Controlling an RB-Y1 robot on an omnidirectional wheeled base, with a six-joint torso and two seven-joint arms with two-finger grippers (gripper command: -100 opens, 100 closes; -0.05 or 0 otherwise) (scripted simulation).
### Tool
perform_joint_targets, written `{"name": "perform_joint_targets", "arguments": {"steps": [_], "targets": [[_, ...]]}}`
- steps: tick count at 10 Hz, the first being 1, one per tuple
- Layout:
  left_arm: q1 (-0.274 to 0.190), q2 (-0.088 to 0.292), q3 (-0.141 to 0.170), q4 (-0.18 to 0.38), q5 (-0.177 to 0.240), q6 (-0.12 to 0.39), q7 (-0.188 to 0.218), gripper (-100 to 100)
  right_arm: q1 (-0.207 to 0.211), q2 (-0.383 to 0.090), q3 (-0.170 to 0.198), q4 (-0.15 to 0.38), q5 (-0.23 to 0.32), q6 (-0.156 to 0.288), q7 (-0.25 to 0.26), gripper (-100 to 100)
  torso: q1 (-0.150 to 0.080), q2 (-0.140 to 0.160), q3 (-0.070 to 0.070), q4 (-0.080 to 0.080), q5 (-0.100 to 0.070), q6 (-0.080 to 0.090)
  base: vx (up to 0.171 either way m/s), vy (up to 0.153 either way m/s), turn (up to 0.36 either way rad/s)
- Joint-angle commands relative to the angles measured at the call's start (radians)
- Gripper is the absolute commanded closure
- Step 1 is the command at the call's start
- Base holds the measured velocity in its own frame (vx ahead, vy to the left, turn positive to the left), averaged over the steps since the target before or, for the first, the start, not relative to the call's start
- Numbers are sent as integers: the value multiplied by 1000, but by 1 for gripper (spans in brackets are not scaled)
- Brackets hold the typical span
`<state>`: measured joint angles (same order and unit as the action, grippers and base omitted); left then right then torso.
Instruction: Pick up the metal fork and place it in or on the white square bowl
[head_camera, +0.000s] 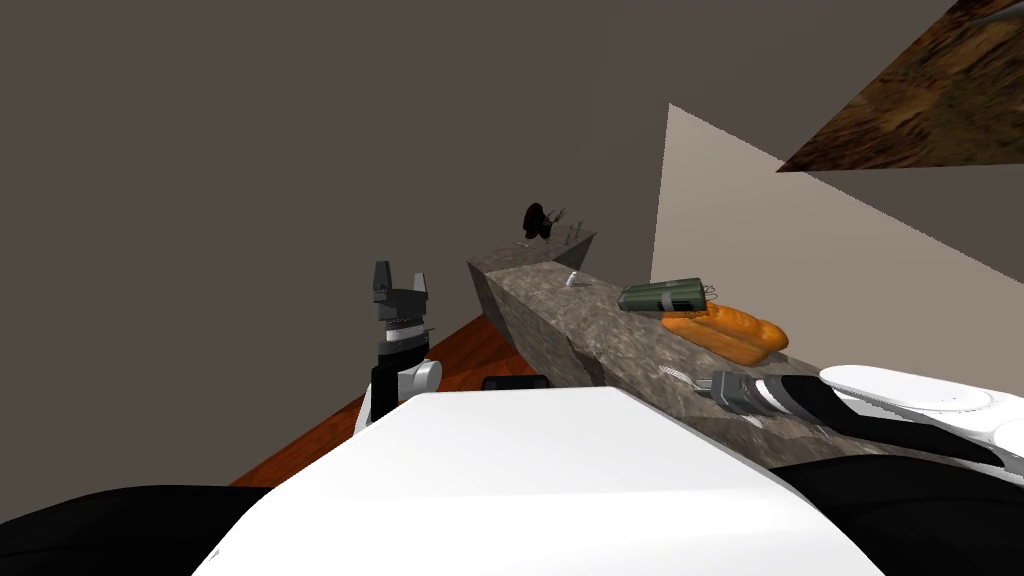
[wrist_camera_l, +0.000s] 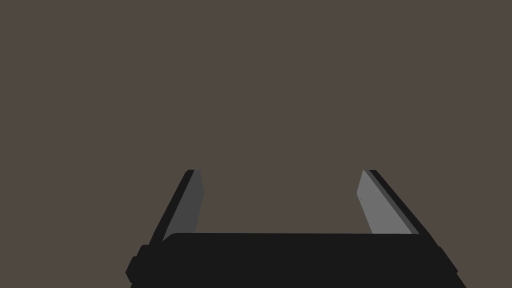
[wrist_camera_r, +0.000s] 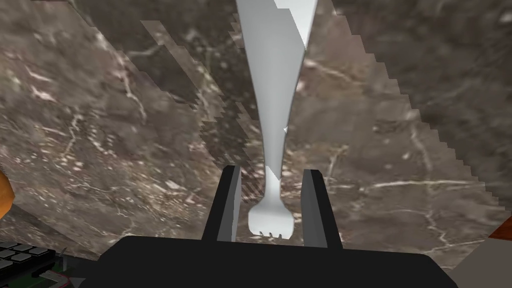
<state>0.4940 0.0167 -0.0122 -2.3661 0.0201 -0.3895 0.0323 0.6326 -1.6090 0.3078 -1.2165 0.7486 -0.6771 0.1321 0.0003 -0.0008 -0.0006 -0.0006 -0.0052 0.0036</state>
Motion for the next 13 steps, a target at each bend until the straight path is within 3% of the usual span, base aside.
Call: {"name": "perform_joint_targets", "arguments": {"steps": [1,13], "targets": [[0,0,0,0,0,0,0,0,-3,-33,-12,3,-4,-12,-6,100,0,0,0,0,0,0,-54,-25,-97],[0,0,0,0,0,0,0,0,-7,-250,-84,43,-57,-117,-69,100,-7,16,9,3,1,7,-131,-95,-128]]}}
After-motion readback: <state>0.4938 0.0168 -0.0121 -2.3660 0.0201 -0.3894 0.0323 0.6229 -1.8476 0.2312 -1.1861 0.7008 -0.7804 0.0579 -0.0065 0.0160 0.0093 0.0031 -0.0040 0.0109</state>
